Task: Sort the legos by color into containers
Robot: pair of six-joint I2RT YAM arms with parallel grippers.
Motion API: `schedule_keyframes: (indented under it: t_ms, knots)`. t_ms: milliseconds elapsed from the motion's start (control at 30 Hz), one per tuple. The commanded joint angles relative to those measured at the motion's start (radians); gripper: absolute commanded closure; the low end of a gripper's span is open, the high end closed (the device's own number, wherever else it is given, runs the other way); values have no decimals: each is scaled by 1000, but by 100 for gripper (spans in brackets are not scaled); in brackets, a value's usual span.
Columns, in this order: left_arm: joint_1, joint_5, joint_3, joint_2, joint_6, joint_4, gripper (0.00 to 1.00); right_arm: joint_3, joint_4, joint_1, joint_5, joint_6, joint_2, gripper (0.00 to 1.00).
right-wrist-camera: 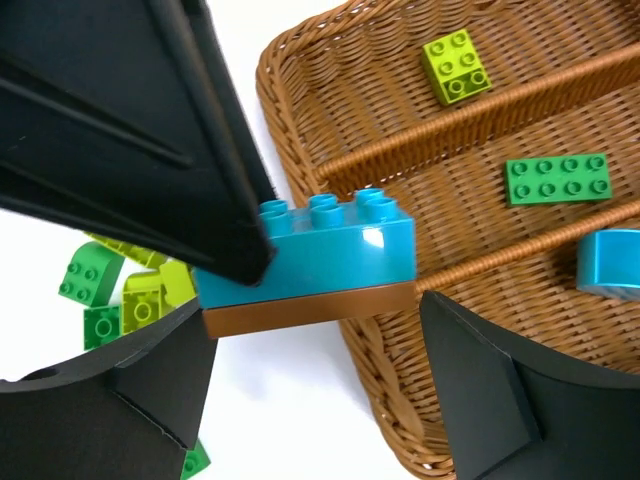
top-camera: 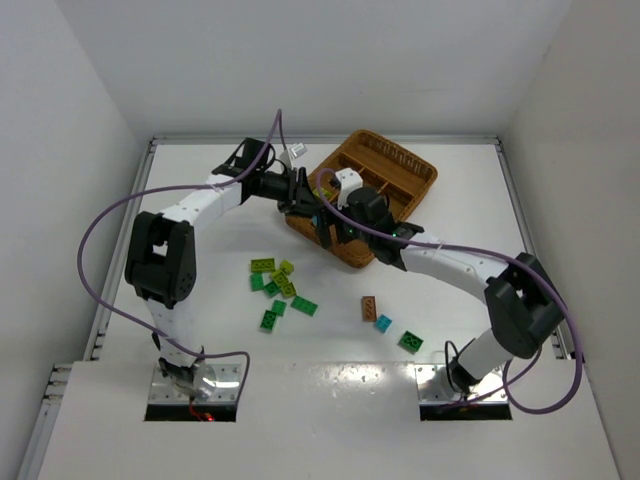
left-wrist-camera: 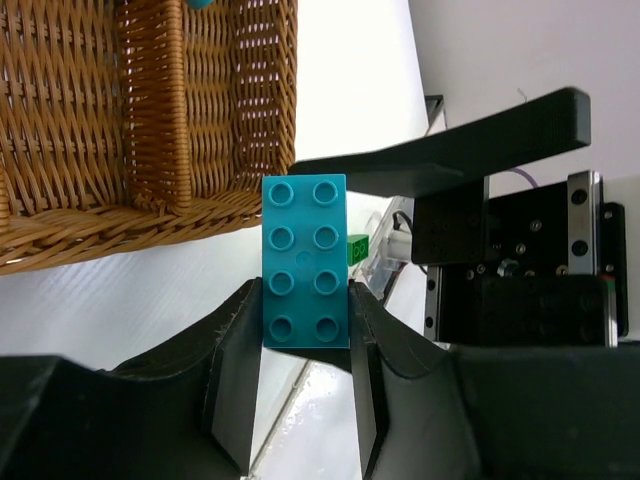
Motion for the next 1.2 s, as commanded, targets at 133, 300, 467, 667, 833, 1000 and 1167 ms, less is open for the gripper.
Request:
schedule_keyframes:
  t_ms: [133, 300, 467, 667, 833, 1000, 1167]
  knots:
    - [-3, 22, 22, -51, 17, 15, 100, 47, 77, -20, -9, -26, 2, 25]
    - [-3, 22, 22, -51, 17, 15, 100, 47, 97, -20, -18, -26, 12, 33]
    - [-3, 22, 22, -51, 17, 15, 100, 47, 97, -20, -18, -35, 12, 41]
    - [-3, 22, 22, -51, 28, -7, 100, 47, 97, -20, -18, -56, -10, 49]
    - [-3, 22, 32, -51, 49, -28, 100, 25, 28, -20, -18, -78, -45, 32]
    - [-3, 12, 32, -60, 50, -39, 100, -50, -29, -42, -42, -3, -160, 21]
    - [-3, 77, 50, -60, 50, -18, 100, -195, 8, -132, -199, 180, -353, 27]
